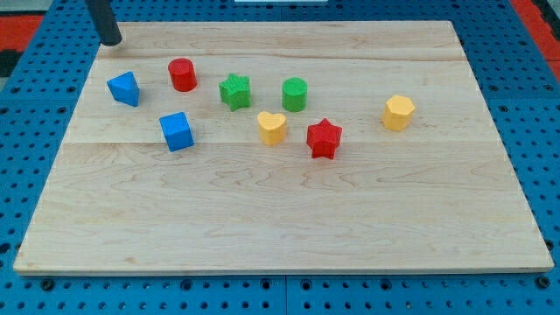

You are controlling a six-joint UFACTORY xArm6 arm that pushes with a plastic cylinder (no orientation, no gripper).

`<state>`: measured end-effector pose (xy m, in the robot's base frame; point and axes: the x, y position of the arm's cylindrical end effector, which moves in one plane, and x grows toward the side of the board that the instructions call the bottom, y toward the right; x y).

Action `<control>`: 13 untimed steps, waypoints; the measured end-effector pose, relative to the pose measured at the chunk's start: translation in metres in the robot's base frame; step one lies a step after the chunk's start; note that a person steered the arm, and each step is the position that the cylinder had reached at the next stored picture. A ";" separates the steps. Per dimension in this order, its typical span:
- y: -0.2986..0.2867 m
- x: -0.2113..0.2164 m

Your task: Slide the red circle towards the top right

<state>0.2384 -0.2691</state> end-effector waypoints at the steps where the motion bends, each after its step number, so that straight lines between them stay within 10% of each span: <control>1: 0.004 0.014; 7: 0.168 0.120; 10: 0.118 0.107; 13: 0.201 0.043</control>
<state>0.2812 -0.0678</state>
